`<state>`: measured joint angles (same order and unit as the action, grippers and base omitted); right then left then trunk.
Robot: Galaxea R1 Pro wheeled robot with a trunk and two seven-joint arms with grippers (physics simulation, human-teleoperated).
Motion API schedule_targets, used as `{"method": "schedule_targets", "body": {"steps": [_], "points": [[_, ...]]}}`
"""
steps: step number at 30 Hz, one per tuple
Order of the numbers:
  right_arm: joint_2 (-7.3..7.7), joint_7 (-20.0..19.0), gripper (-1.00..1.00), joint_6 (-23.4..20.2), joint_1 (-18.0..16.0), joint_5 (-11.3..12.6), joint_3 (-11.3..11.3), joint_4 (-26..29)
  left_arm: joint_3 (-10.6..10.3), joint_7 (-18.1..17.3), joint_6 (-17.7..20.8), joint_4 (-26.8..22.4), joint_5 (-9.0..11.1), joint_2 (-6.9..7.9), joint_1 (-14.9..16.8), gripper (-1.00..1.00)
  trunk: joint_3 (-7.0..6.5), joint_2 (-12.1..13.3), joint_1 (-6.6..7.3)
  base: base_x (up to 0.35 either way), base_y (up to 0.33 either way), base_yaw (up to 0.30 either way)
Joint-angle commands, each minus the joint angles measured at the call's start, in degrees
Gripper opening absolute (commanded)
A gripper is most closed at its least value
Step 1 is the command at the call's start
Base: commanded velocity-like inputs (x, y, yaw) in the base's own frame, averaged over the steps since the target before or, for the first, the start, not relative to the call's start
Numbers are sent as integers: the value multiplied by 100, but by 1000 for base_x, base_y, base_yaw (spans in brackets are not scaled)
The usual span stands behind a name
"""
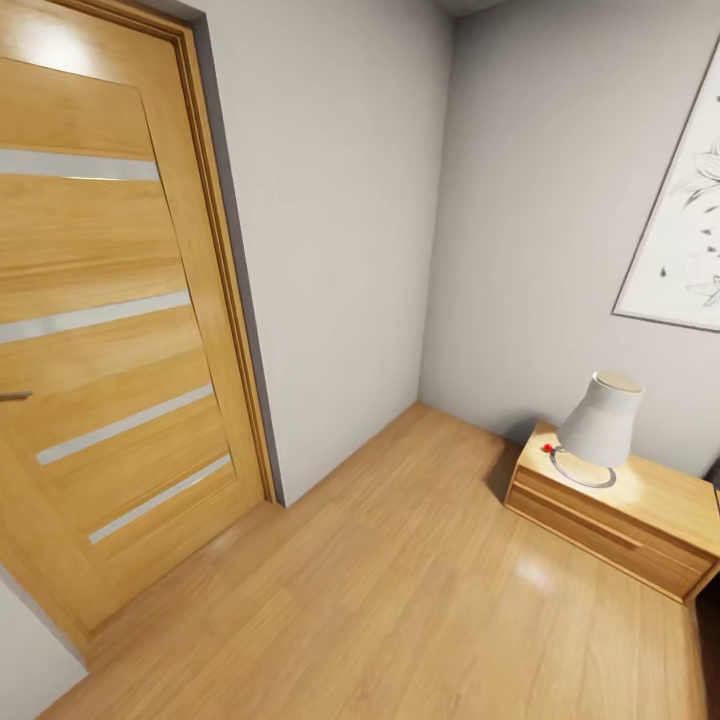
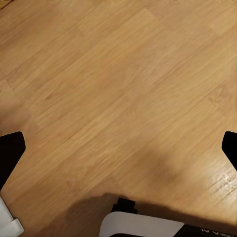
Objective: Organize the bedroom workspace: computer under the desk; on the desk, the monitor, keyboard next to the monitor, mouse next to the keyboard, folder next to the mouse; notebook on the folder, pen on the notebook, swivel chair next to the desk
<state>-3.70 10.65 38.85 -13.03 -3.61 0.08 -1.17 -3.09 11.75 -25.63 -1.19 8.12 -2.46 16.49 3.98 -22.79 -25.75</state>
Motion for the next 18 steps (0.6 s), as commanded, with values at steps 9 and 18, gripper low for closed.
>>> {"method": "schedule_targets", "body": {"steps": [9,18], "points": [[-10,43,100,20,-7,-43,1,-14,-34,37,-37,5,55,5,4,100,13,-13,-4,7,0,88],[-16,43,100,18,-7,-44,1,-14,-34,45,-35,5,58,16,4,100,13,-13,-4,6,0,248]]}}
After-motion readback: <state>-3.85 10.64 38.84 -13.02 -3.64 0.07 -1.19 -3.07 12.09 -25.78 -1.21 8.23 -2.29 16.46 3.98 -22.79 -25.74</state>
